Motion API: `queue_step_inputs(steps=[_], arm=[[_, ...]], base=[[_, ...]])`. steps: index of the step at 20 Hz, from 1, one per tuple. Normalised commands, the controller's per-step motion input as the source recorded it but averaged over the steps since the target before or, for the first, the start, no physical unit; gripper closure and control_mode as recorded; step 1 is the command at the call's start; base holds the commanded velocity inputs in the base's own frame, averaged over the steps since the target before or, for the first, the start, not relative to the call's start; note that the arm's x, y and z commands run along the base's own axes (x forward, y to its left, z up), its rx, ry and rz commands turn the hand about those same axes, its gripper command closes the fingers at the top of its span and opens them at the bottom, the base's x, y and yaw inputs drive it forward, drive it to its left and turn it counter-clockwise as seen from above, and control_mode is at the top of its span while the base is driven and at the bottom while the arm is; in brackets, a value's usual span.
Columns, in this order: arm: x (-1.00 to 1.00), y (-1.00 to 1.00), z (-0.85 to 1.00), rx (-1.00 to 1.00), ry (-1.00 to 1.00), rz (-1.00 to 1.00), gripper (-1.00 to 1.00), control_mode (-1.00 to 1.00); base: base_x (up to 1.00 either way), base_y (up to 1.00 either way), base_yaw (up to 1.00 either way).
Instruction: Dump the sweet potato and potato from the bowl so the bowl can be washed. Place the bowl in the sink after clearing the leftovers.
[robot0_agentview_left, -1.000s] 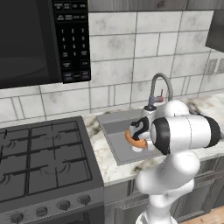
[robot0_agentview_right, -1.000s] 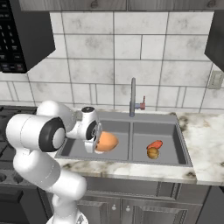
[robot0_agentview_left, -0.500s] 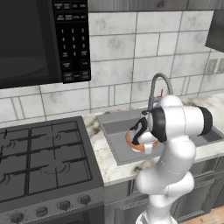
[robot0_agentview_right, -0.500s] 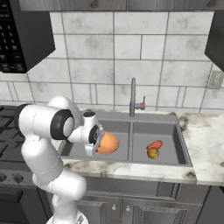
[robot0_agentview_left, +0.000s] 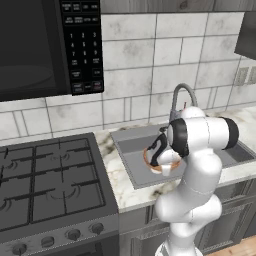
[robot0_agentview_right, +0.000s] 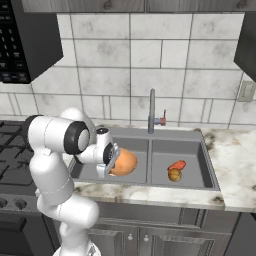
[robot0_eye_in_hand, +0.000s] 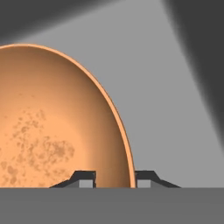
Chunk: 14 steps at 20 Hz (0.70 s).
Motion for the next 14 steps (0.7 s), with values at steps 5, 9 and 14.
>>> queue_step_inputs(steps=[5, 9, 14], arm=[[-0.06, 0.13, 0.10, 0.00, 0.00, -0.02, -1.00, -1.00], [-0.18, 0.11, 0.48, 0.00, -0.01, -0.09, -1.00, -1.00], [-0.27, 0.17, 0.83, 0.00, -0.07, -0.13, -1.00, -1.00]], base=[[0.00, 0.00, 0.00], [0.00, 0.00, 0.00], [0.00, 0.00, 0.00]])
